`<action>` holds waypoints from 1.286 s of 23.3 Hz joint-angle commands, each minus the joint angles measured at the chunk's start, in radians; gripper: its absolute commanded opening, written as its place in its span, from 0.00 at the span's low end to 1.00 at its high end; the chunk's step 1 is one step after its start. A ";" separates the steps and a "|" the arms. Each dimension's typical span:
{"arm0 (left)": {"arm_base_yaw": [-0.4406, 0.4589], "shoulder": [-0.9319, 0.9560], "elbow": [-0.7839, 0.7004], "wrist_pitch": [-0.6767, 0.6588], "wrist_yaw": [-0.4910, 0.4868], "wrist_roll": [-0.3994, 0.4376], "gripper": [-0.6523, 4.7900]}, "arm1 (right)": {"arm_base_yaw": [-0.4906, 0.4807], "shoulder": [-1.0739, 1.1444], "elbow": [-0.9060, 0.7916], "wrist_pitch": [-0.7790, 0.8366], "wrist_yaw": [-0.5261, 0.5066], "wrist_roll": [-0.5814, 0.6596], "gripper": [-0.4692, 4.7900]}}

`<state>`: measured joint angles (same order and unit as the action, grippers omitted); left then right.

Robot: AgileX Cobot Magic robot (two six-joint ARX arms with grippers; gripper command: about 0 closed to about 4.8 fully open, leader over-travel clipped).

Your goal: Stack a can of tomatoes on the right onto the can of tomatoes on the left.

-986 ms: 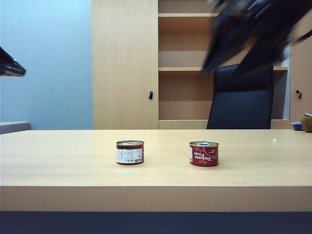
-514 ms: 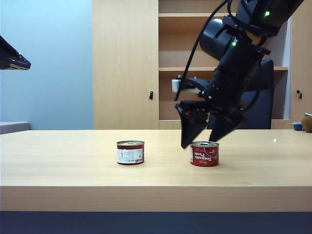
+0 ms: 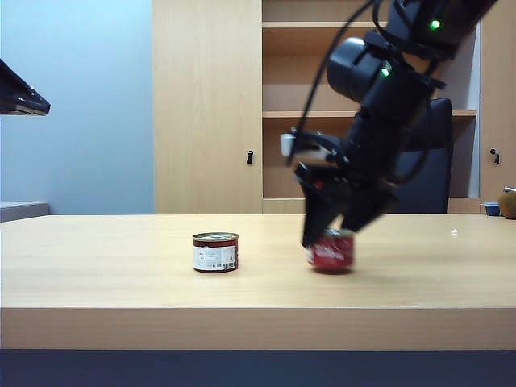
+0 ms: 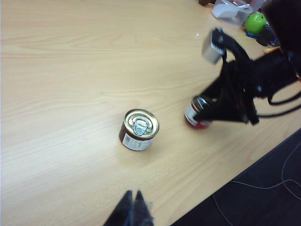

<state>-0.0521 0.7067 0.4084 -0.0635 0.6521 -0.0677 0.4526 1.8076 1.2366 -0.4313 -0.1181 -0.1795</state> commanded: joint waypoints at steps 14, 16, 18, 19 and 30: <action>0.033 -0.056 0.012 0.022 -0.170 0.008 0.11 | 0.199 0.146 0.237 0.149 0.008 0.014 0.48; 0.047 -0.074 0.017 0.023 -0.187 0.008 0.11 | 0.201 0.146 0.237 0.151 0.008 0.014 0.57; 0.064 -0.097 0.017 0.038 -0.188 0.008 0.11 | 0.203 0.146 0.237 0.143 0.008 0.014 0.68; 0.068 -0.104 0.017 0.044 -0.190 0.008 0.11 | 0.203 0.145 0.237 0.132 0.009 0.014 0.71; 0.076 -0.132 0.016 0.063 -0.230 0.008 0.11 | 0.256 -0.066 0.236 0.035 0.101 0.013 0.64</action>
<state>0.0242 0.5766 0.4202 -0.0185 0.4252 -0.0635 0.6960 1.7920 1.4681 -0.3809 -0.0471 -0.1608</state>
